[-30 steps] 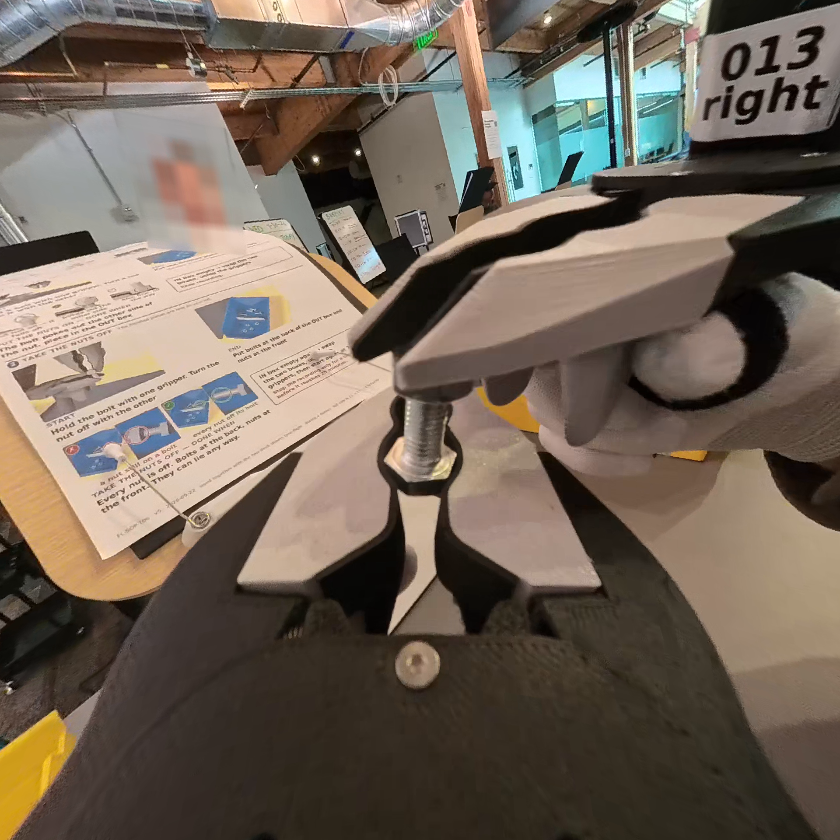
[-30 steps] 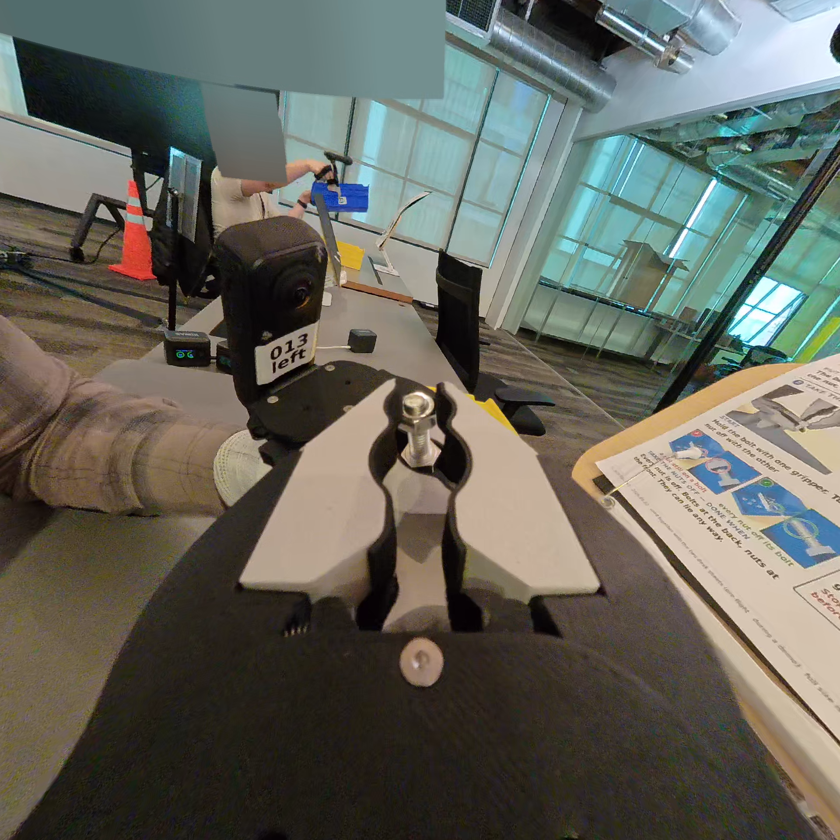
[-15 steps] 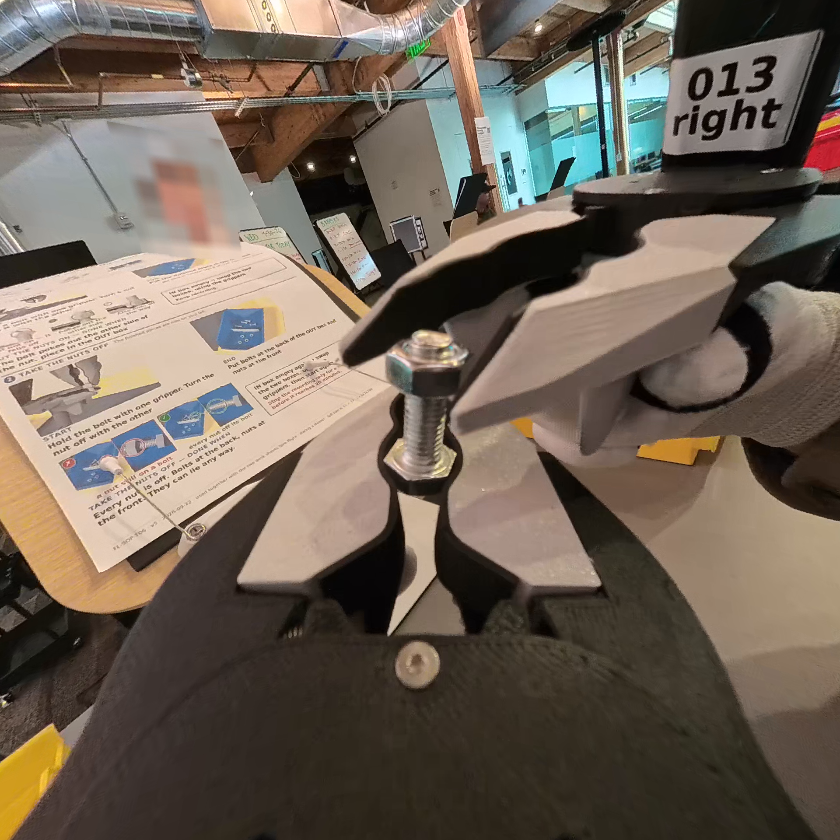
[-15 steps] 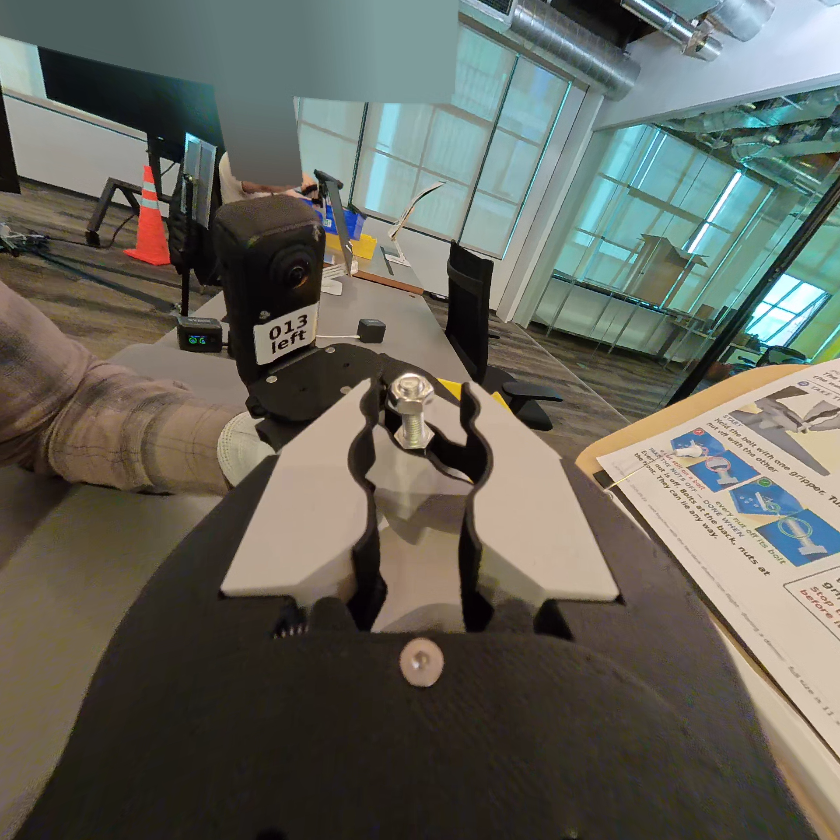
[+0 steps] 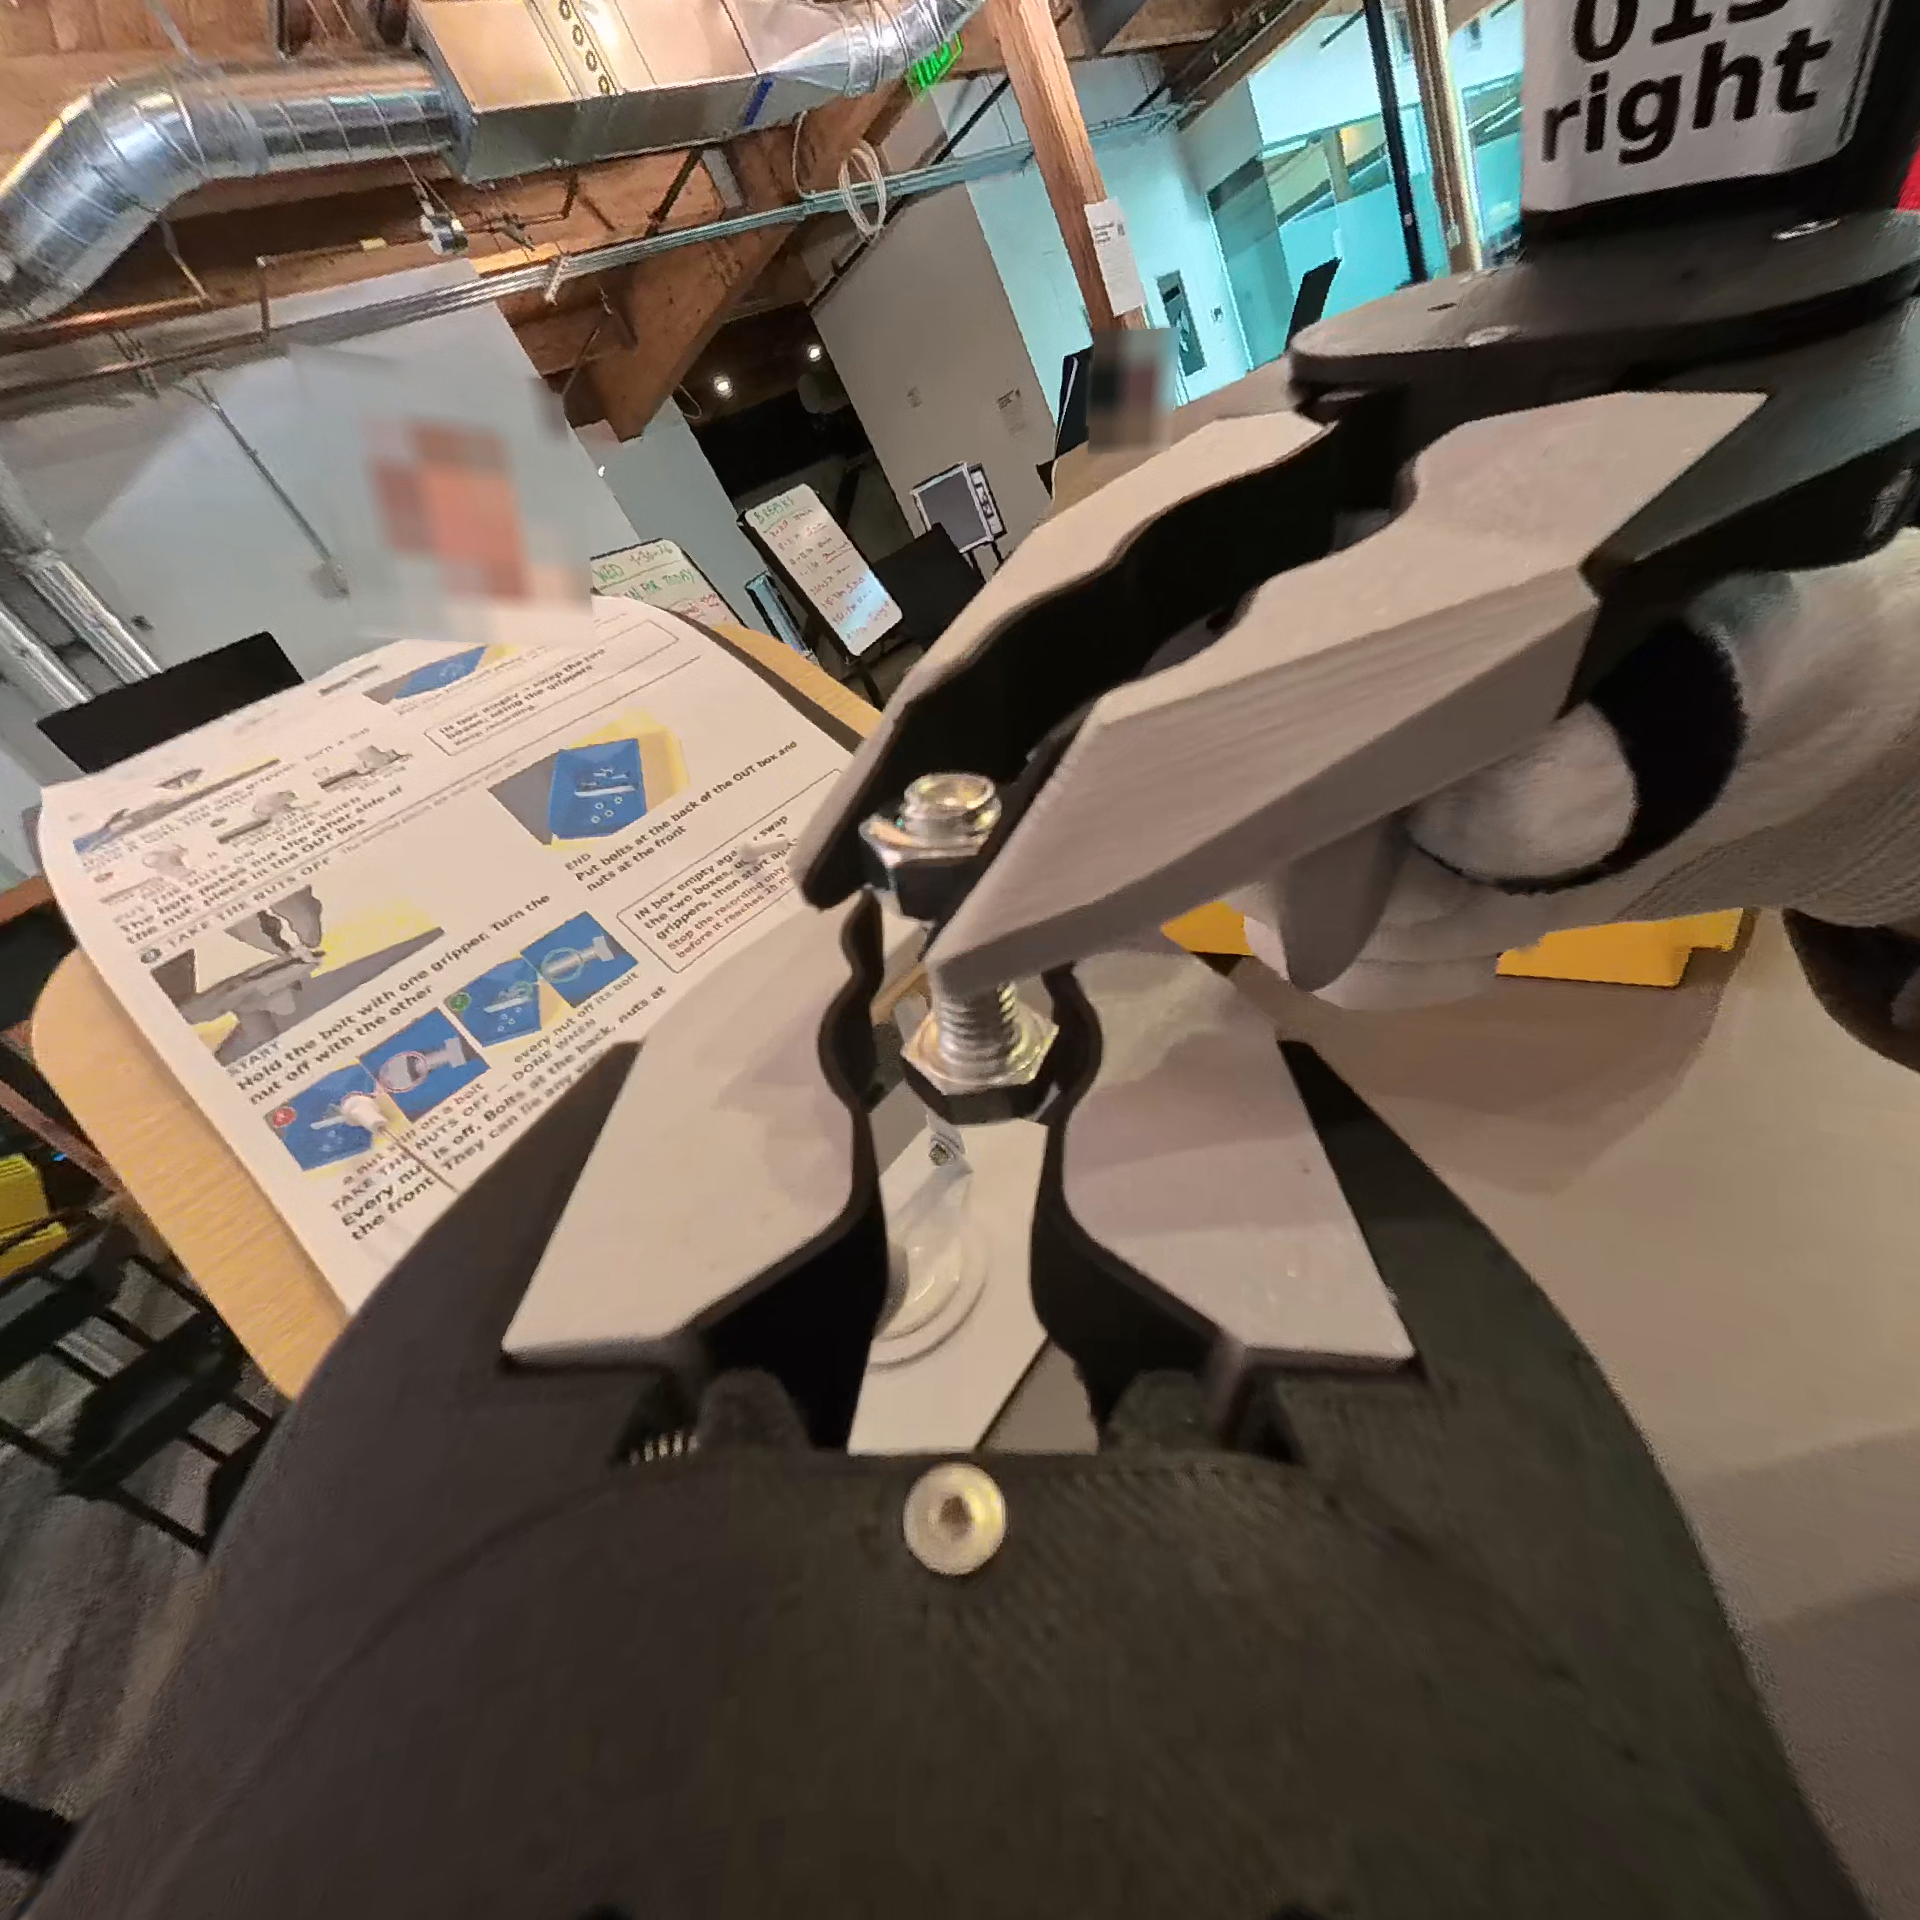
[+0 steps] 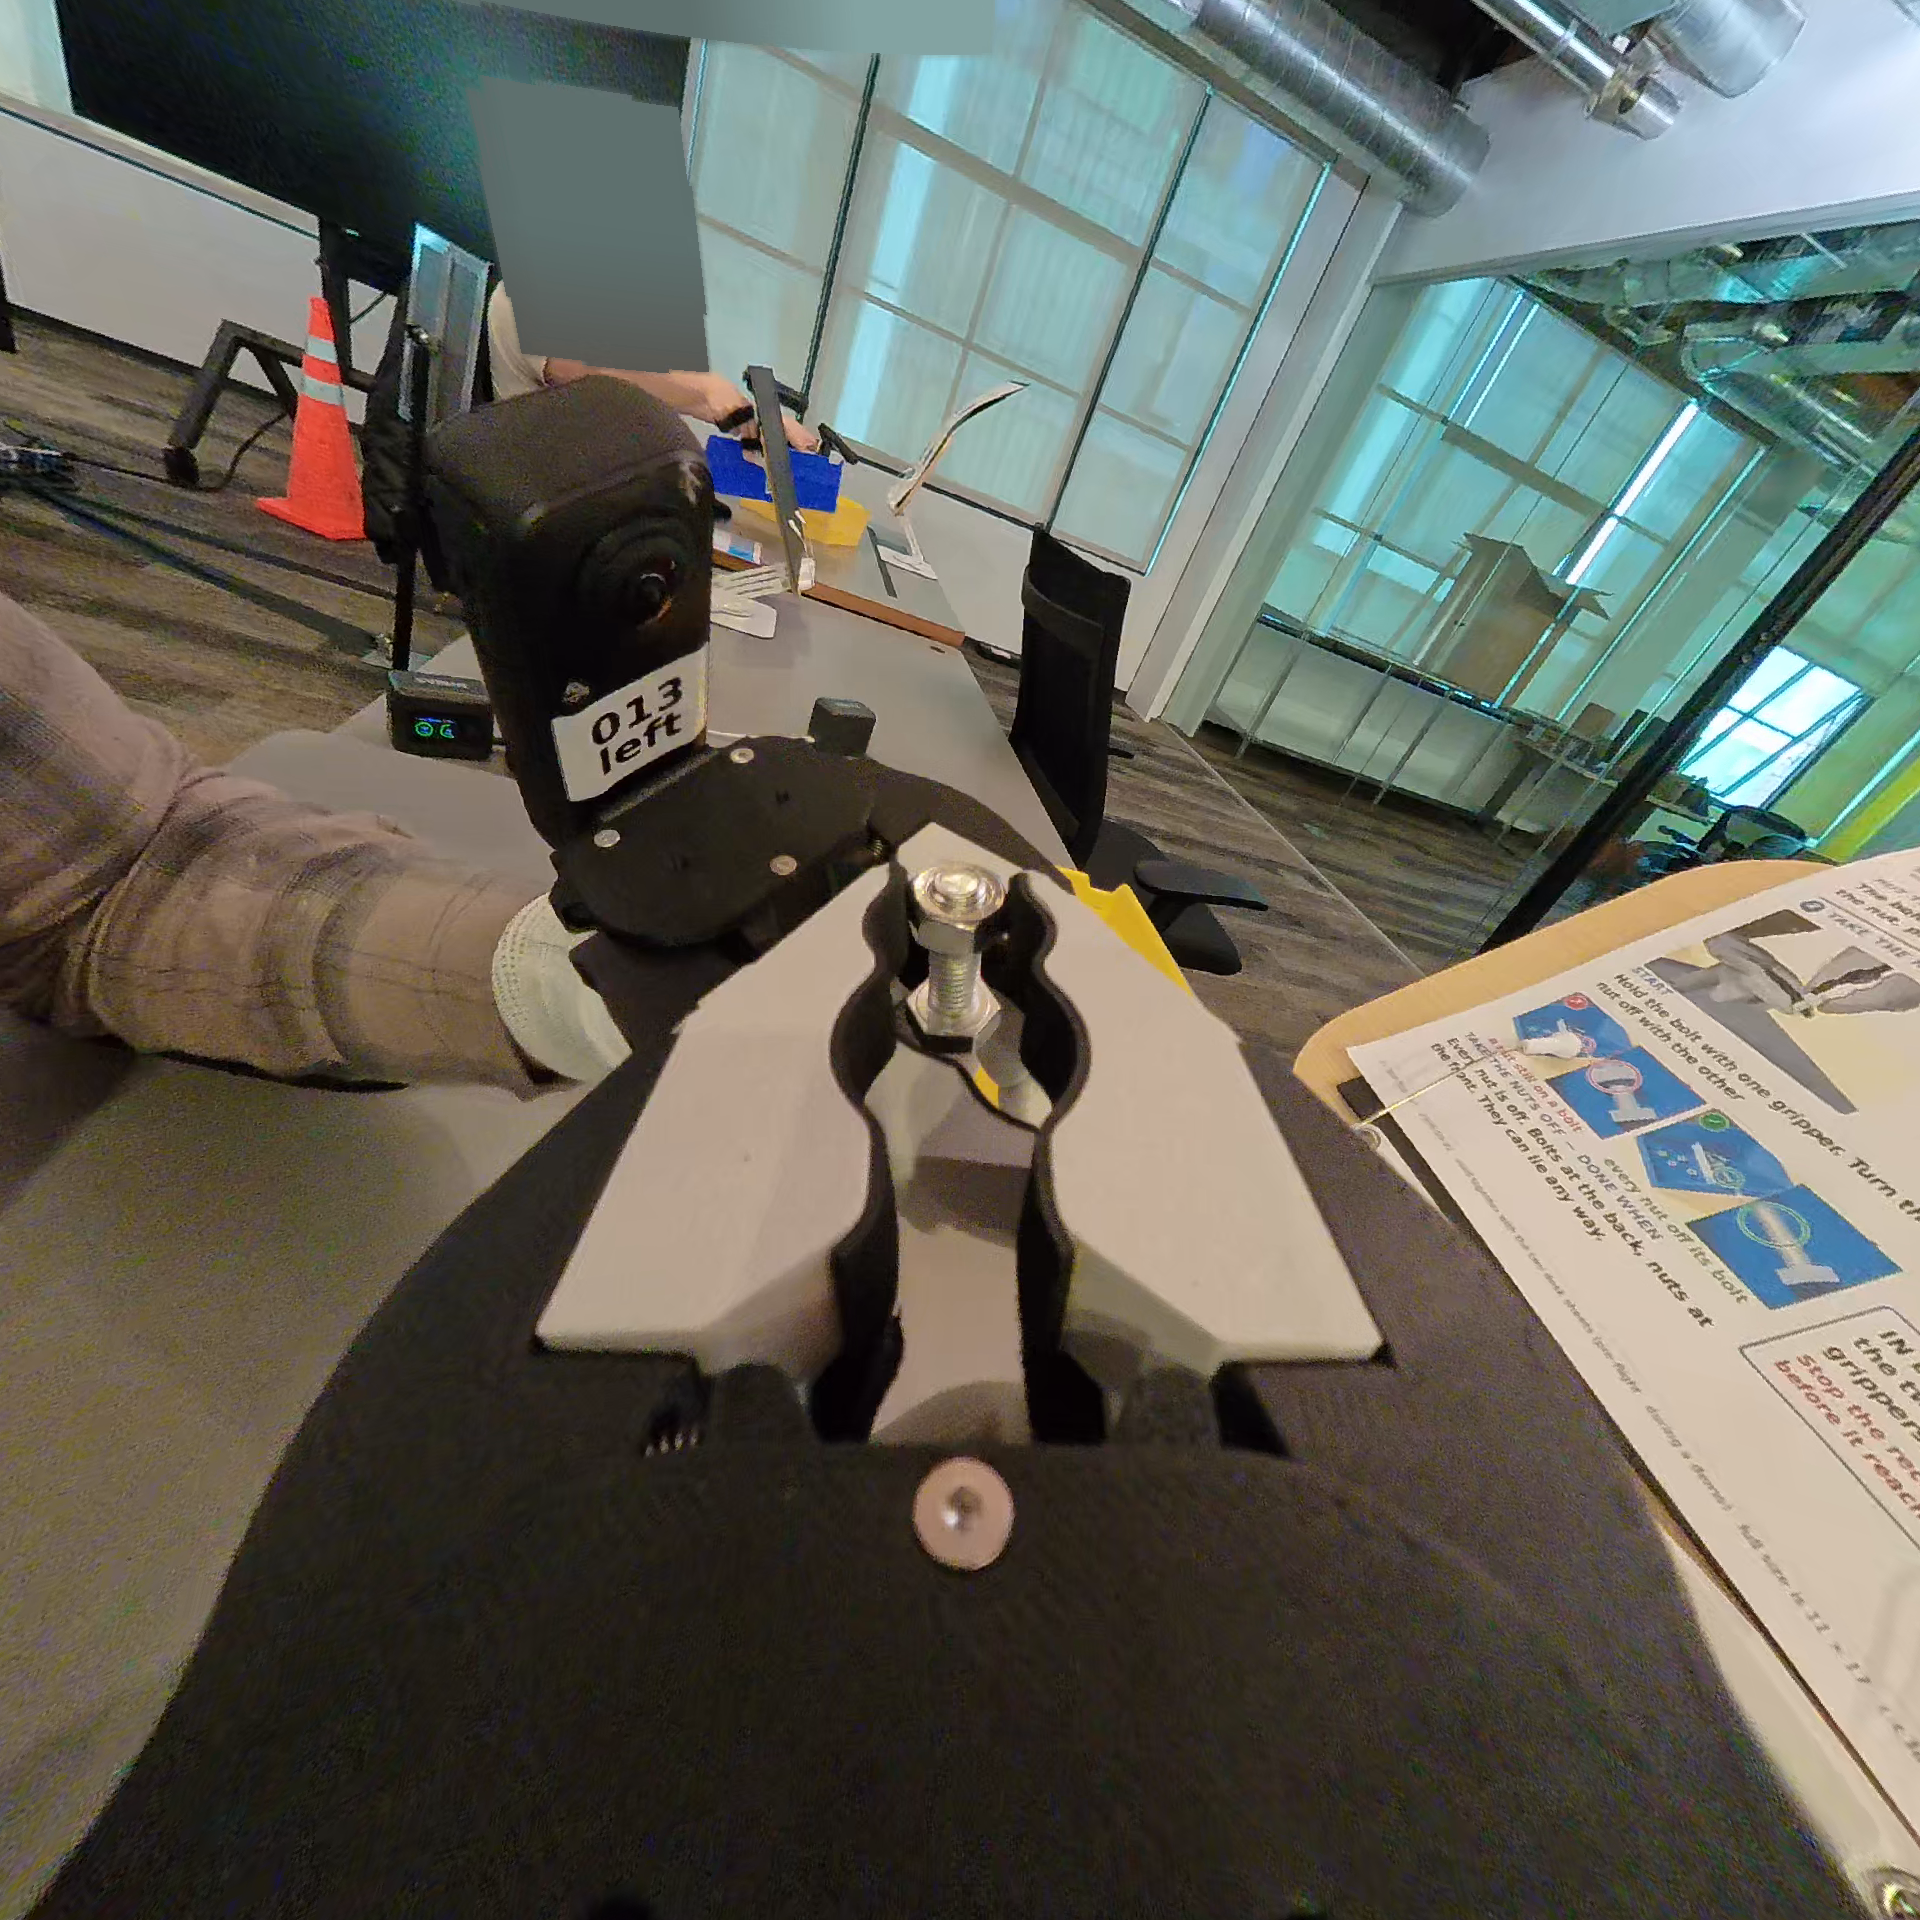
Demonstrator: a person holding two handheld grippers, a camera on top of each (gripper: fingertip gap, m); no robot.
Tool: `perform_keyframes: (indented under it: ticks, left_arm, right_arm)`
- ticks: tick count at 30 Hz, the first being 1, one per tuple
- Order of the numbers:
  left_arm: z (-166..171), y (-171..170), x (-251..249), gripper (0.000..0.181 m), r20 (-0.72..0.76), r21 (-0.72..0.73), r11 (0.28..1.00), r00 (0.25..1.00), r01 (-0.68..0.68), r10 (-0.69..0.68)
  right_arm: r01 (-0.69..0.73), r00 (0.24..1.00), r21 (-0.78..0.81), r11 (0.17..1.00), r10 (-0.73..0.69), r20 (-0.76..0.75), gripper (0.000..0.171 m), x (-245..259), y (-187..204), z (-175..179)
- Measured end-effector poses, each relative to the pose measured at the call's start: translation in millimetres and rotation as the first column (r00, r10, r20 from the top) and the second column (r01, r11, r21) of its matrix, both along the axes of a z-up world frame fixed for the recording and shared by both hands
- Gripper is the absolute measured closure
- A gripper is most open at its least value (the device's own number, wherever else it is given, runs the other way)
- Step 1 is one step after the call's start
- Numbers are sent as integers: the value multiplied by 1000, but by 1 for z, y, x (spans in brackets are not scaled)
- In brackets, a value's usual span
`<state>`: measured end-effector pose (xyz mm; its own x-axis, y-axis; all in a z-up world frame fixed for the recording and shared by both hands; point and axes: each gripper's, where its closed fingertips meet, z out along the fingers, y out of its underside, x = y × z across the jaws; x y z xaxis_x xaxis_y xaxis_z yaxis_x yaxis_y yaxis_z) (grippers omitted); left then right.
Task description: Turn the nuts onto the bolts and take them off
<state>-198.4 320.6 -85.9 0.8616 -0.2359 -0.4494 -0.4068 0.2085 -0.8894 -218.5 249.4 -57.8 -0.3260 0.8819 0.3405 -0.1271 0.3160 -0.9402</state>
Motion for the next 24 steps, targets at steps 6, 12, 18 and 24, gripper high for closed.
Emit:
perform_keyframes:
  ticks: [6, 12, 18, 24]
  left_arm:
    - [-1, -3, 3, 169, -25, -7, 1000, 999, 28, -28]
    - [-1, -2, 2, 170, -37, 1, 1000, 999, 15, -15]
    - [0, 0, -6, 170, -3, 2, 1000, 1000, -5, 5]
    - [-2, 1, -7, 170, 49, -11, 1000, 999, 17, -16]
  right_arm:
    - [-34, 999, -19, 999, 33, -11, 154, 1, -3, 0]
    - [-41, 999, -23, 999, 41, -20, 154, 3, -2, 1]
    - [-3, 1000, -15, 1000, 3, -20, 130, 3, 4, 3]
    - [17, 999, -44, 999, -19, -43, 131, 7, 13, 10]
